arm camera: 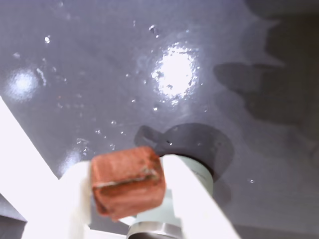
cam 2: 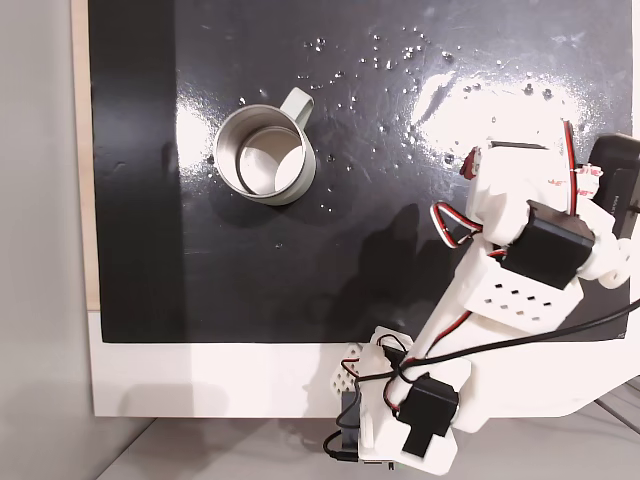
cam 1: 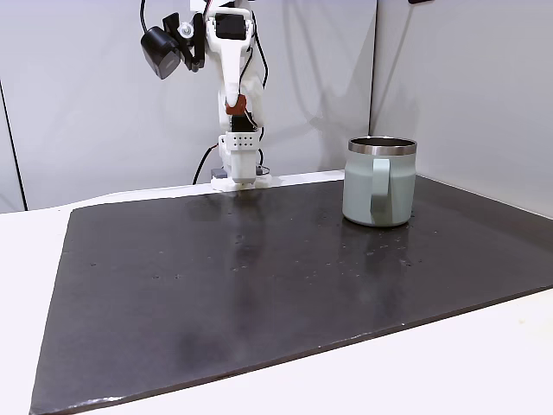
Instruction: Grasp a cube and put it in the cup.
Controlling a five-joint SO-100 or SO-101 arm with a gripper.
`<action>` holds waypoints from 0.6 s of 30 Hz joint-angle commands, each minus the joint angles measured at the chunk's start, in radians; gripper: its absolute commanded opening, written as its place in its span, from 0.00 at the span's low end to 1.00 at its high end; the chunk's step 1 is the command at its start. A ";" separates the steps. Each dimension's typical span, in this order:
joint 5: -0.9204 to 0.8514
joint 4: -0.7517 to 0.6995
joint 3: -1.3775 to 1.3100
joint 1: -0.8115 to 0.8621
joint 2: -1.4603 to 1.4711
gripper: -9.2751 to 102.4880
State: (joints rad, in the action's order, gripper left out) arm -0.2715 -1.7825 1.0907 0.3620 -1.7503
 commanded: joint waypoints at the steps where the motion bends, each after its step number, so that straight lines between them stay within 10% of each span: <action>1: 0.034 -0.006 -0.110 -0.040 -0.009 0.14; 18: 0.229 -0.014 -0.304 -0.423 0.101 0.14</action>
State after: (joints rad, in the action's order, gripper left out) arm -0.0690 -1.7917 0.8606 0.0077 -1.6444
